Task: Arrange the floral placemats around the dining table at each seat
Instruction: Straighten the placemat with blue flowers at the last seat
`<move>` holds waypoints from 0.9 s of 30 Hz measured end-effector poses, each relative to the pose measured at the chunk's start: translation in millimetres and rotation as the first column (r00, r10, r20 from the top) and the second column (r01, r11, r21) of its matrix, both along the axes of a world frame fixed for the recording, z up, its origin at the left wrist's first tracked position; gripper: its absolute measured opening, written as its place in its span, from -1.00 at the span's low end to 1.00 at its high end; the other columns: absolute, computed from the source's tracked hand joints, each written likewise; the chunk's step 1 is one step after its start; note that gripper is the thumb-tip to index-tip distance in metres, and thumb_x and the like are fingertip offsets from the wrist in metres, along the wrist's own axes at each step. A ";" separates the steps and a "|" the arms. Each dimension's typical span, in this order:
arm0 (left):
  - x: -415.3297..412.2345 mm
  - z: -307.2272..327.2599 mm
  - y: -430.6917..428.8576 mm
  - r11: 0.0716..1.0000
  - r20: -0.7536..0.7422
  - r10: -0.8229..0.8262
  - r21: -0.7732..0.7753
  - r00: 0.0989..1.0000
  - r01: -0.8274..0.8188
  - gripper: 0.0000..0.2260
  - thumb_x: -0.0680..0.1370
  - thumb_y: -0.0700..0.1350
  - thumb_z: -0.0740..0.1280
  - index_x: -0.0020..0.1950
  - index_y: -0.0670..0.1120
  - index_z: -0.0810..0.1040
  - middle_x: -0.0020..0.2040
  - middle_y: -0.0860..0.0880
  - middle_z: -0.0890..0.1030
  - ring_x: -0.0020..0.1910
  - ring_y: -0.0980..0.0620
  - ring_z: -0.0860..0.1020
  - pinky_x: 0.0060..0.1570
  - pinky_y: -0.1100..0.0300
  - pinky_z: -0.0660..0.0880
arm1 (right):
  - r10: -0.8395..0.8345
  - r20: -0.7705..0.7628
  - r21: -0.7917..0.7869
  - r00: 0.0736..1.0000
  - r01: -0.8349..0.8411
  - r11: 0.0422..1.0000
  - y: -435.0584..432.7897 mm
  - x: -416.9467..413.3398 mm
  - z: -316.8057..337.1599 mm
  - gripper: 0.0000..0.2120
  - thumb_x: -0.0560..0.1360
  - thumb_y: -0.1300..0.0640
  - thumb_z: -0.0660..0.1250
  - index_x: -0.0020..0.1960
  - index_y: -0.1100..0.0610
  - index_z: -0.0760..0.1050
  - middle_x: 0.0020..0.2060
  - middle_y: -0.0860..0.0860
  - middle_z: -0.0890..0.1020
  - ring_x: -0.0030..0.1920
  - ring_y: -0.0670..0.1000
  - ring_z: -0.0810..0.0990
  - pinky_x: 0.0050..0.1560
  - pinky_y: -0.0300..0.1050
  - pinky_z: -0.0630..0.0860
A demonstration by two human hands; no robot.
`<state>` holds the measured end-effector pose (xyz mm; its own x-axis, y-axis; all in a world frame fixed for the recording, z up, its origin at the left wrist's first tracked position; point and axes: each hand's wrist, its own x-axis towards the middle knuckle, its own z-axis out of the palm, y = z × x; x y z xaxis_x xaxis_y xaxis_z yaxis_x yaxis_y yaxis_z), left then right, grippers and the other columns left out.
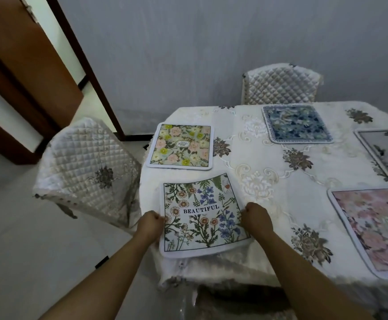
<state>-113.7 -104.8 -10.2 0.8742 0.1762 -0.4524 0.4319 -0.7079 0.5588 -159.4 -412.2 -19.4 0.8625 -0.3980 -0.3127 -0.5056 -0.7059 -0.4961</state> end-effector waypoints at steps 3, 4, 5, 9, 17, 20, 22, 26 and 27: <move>-3.2 15.0 -17.6 0.993 0.033 -0.117 0.022 0.993 0.116 -0.71 0.56 -0.08 0.30 -0.37 -0.06 0.44 -0.31 -0.07 0.56 -0.28 -0.07 0.51 -0.31 0.17 0.34 | -0.057 0.008 -0.048 0.998 0.057 0.997 -22.1 -22.0 31.8 -0.88 0.51 0.16 0.25 -0.16 0.18 0.47 -0.11 0.16 0.62 -0.06 0.17 0.57 -0.20 -0.12 0.35; -2.7 19.2 -25.5 0.989 0.040 -0.147 0.019 0.988 0.147 -0.70 0.56 -0.08 0.29 -0.37 -0.05 0.43 -0.30 -0.08 0.55 -0.29 -0.05 0.49 -0.33 0.16 0.31 | -0.076 0.013 -0.062 0.997 0.076 0.995 -30.4 -28.2 39.3 -0.87 0.51 0.16 0.24 -0.21 0.16 0.44 -0.13 0.16 0.62 -0.07 0.18 0.57 -0.21 -0.11 0.35; -3.1 24.0 -36.6 0.984 0.055 -0.181 0.015 0.982 0.180 -0.68 0.57 -0.09 0.29 -0.39 -0.05 0.41 -0.32 -0.08 0.54 -0.32 -0.04 0.47 -0.37 0.16 0.28 | -0.099 0.020 -0.077 0.995 0.100 0.992 -40.7 -36.2 46.6 -0.85 0.50 0.16 0.24 -0.23 0.15 0.42 -0.14 0.17 0.61 -0.08 0.19 0.57 -0.22 -0.10 0.36; -11.1 31.5 -82.8 0.961 0.105 -0.275 0.021 0.956 0.274 -0.65 0.57 -0.10 0.26 -0.43 -0.05 0.37 -0.28 -0.16 0.58 -0.33 -0.07 0.46 -0.40 0.19 0.26 | -0.185 0.023 -0.097 0.982 0.187 0.978 -80.0 -62.7 56.1 -0.84 0.51 0.16 0.25 -0.25 0.16 0.43 -0.17 0.18 0.63 -0.09 0.19 0.58 -0.20 -0.10 0.40; -35.5 11.5 -153.4 0.955 0.096 -0.293 0.083 0.951 0.286 -0.72 0.58 -0.12 0.22 -0.34 -0.10 0.45 -0.12 -0.22 0.66 -0.16 -0.17 0.59 -0.23 0.15 0.40 | -0.171 -0.005 -0.046 0.985 0.171 0.984 -155.1 -79.9 20.6 -0.80 0.52 0.17 0.25 -0.27 0.21 0.44 -0.32 0.11 0.55 -0.25 0.11 0.52 -0.38 -0.15 0.25; -47.0 2.8 -170.8 0.965 0.125 -0.253 0.103 0.959 0.241 -0.81 0.59 -0.14 0.21 -0.21 -0.08 0.49 -0.07 -0.19 0.66 -0.20 -0.10 0.56 -0.27 0.19 0.38 | -0.106 -0.021 -0.033 0.994 0.105 0.994 -170.9 -81.9 1.6 -0.81 0.53 0.17 0.27 -0.24 0.22 0.45 -0.21 0.19 0.62 -0.21 0.13 0.54 -0.27 -0.16 0.30; -53.7 -4.1 -178.0 0.968 0.127 -0.230 0.132 0.965 0.214 -0.83 0.60 -0.13 0.20 -0.15 -0.11 0.51 -0.06 -0.18 0.66 -0.22 -0.06 0.52 -0.27 0.18 0.39 | -0.071 -0.028 -0.014 0.997 0.070 0.997 -179.0 -81.6 -8.6 -0.81 0.54 0.16 0.25 -0.22 0.22 0.46 -0.19 0.21 0.63 -0.15 0.17 0.59 -0.24 -0.16 0.32; -62.8 -14.9 -176.8 0.975 0.114 -0.187 0.145 0.976 0.170 -0.82 0.60 -0.11 0.20 -0.01 -0.13 0.58 -0.03 -0.14 0.66 -0.14 -0.10 0.56 -0.17 0.13 0.45 | -0.009 -0.065 0.004 0.998 0.009 1.000 -180.1 -80.6 -23.0 -0.79 0.55 0.14 0.24 -0.18 0.24 0.51 -0.15 0.22 0.65 -0.08 0.21 0.61 -0.19 -0.13 0.37; -64.8 -16.8 -176.1 0.975 0.113 -0.179 0.150 0.977 0.162 -0.82 0.60 -0.10 0.20 -0.01 -0.12 0.58 -0.03 -0.14 0.66 -0.13 -0.11 0.57 -0.17 0.13 0.45 | 0.003 -0.077 0.009 0.997 -0.002 1.000 -178.3 -79.9 -26.2 -0.80 0.55 0.14 0.23 -0.19 0.22 0.49 -0.13 0.22 0.65 -0.07 0.20 0.61 -0.17 -0.12 0.39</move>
<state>-178.5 -280.9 -27.0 0.9450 0.0729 -0.3188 0.2308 -0.8394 0.4921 -239.2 -590.6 -45.5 0.8364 -0.3929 -0.3821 -0.5411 -0.7026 -0.4621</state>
